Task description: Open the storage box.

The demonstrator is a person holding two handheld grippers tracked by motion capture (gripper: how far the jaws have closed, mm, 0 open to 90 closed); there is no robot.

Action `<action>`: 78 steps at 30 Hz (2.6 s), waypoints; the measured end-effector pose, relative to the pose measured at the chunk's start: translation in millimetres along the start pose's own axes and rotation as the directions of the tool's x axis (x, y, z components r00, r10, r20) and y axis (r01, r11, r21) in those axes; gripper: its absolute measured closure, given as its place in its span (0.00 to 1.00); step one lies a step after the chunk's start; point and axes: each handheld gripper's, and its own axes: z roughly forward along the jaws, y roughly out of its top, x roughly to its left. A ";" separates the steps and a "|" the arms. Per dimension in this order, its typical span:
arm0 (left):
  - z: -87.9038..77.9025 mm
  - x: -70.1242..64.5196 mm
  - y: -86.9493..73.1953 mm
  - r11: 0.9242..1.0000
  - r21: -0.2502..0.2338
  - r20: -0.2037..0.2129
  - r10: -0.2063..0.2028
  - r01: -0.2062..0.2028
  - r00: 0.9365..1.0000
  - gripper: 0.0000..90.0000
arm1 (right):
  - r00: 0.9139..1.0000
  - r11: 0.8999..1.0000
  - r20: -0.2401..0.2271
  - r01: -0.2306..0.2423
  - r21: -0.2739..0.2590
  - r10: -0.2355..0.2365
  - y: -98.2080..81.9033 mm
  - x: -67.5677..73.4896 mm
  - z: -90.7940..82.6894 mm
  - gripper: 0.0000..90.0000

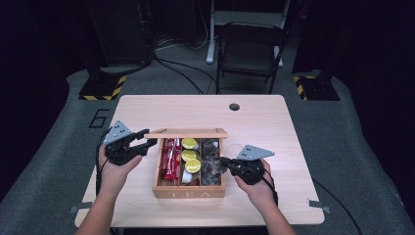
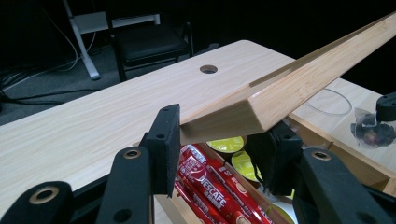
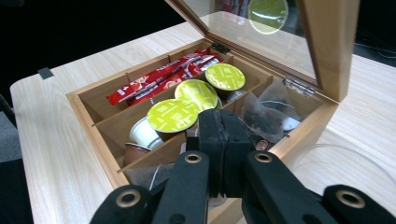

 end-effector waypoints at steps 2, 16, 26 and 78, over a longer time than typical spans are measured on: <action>-0.1 0.1 -0.2 1.000 0.000 0.002 0.001 -0.001 1.000 0.61 | 1.000 1.000 0.009 -0.007 0.000 0.007 0.3 -0.9 -0.8 1.00; -0.4 -1.7 -2.1 1.000 -0.001 -0.003 0.000 0.000 1.000 0.61 | 0.997 1.000 0.082 0.002 0.001 -0.002 2.6 -13.2 -10.7 1.00; -2.6 -5.5 -6.0 1.000 0.015 -0.008 0.006 -0.006 1.000 0.61 | 0.989 0.999 0.140 -0.036 -0.016 0.037 3.1 -32.7 -17.3 1.00; -5.9 -13.4 -14.9 0.999 0.043 -0.019 0.015 -0.014 1.000 0.61 | 0.973 0.995 0.221 -0.081 0.054 0.067 -11.4 -62.9 18.2 0.96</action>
